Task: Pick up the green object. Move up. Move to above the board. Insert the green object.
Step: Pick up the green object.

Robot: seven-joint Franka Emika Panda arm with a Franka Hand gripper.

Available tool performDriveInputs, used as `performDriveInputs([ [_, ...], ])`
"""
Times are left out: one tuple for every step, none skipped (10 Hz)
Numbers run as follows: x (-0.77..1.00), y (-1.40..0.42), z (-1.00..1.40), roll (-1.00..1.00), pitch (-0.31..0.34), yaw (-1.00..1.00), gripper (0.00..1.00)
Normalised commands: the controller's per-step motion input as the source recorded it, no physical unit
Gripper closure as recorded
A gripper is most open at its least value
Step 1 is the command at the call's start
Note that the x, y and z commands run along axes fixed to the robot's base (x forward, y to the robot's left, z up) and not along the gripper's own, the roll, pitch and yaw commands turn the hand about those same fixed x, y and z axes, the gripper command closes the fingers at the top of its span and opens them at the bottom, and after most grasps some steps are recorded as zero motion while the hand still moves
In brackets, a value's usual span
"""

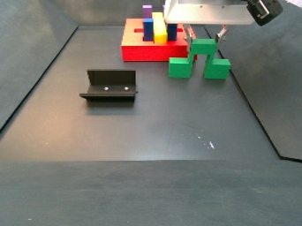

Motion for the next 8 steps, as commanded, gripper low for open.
performDriveInputs([
  [0.0,0.0,0.0,0.0,0.0,0.0,1.0],
  [0.0,0.0,0.0,0.0,0.0,0.0,1.0],
  [0.0,0.0,0.0,0.0,0.0,0.0,1.0],
  [0.0,0.0,0.0,0.0,0.0,0.0,1.0],
  [0.0,0.0,0.0,0.0,0.0,0.0,1.0],
  [0.0,0.0,0.0,0.0,0.0,0.0,1.0],
  [0.0,0.0,0.0,0.0,0.0,0.0,1.0],
  [0.0,0.0,0.0,0.0,0.0,0.0,1.0],
])
